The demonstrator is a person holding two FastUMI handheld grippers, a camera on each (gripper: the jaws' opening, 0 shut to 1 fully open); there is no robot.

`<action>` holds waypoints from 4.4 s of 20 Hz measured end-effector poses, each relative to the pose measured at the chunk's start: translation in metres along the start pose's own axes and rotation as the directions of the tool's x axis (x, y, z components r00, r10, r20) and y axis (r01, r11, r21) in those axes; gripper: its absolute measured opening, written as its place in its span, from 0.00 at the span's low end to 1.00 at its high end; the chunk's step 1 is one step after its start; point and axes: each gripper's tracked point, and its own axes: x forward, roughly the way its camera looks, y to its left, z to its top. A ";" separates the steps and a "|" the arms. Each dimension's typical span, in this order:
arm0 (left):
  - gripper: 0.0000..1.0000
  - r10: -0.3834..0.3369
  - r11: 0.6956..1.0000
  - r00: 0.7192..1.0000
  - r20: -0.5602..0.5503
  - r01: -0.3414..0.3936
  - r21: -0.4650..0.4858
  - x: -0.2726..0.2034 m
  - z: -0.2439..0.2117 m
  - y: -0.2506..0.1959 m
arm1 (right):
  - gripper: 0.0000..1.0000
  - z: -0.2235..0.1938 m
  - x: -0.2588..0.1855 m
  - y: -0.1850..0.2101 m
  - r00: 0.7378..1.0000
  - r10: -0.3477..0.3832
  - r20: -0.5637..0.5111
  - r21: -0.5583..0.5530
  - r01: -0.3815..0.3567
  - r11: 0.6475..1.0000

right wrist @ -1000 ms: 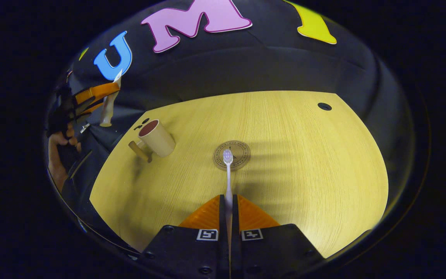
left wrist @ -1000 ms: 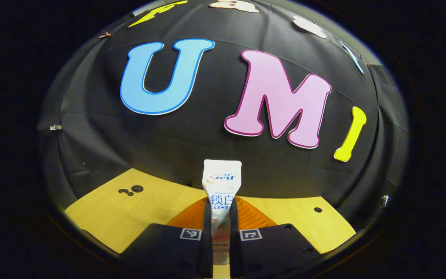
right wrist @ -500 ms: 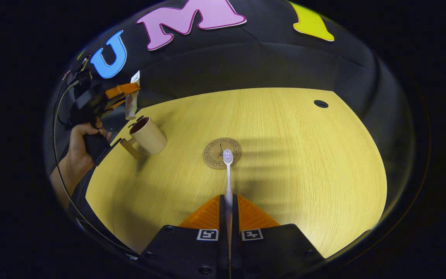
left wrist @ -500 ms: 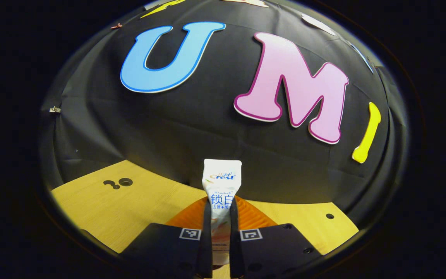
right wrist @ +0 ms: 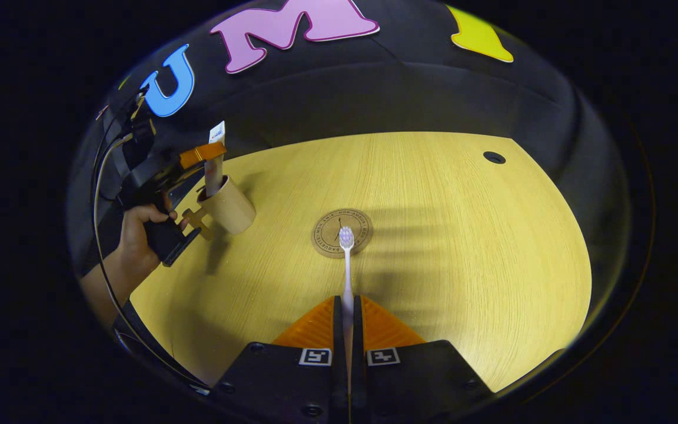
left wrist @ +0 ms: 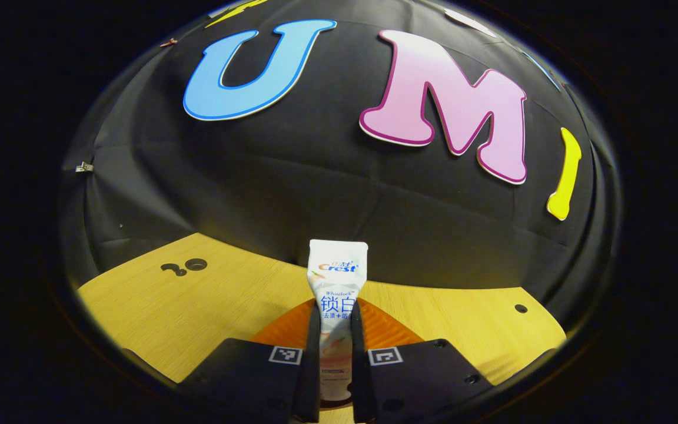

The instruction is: Put the toothbrush and toothpaste on the desktop into the cup, then pick up the cup and place it on the coaster on the desktop.

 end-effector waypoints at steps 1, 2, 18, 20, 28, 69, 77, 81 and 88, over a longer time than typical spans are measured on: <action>0.31 0.003 1.000 1.000 -0.006 -0.003 -0.001 -0.001 -0.003 0.002 | 0.07 0.000 0.000 0.003 1.000 0.003 0.004 -0.003 -0.003 1.000; 0.27 0.006 1.000 1.000 -0.013 -0.006 0.003 -0.003 -0.005 0.005 | 0.07 0.001 0.000 0.004 1.000 0.006 0.006 -0.009 -0.006 1.000; 0.98 0.086 0.994 0.990 -0.113 -0.077 0.083 -0.173 -0.042 0.038 | 0.07 0.106 0.007 0.095 0.958 0.188 0.216 -0.080 -0.175 0.981; 0.98 0.087 0.995 0.985 -0.148 -0.078 0.064 -0.202 -0.058 0.038 | 0.07 0.125 0.013 0.112 0.944 0.212 0.255 -0.111 -0.189 0.976; 0.98 0.137 0.991 0.970 -0.199 -0.133 0.032 -0.253 -0.080 0.065 | 0.07 0.190 0.044 0.175 0.884 0.276 0.379 -0.149 -0.236 0.960; 0.98 0.167 0.984 0.968 -0.189 -0.176 -0.030 -0.235 -0.092 0.098 | 0.97 0.199 0.127 0.165 0.841 0.191 0.507 -0.096 -0.165 0.982; 0.98 0.047 0.999 0.974 -0.220 -0.043 0.022 -0.191 -0.071 0.079 | 0.98 0.214 0.086 0.022 0.838 -0.037 0.544 0.025 0.028 0.999; 0.98 -0.016 0.996 0.963 -0.269 0.038 0.078 -0.164 -0.067 0.073 | 0.98 0.201 0.062 -0.045 0.829 -0.145 0.540 0.074 0.125 0.989; 0.98 -0.119 0.983 0.904 -0.410 0.165 0.079 -0.129 -0.080 0.057 | 0.98 0.159 0.029 -0.139 0.818 -0.292 0.495 0.147 0.253 0.956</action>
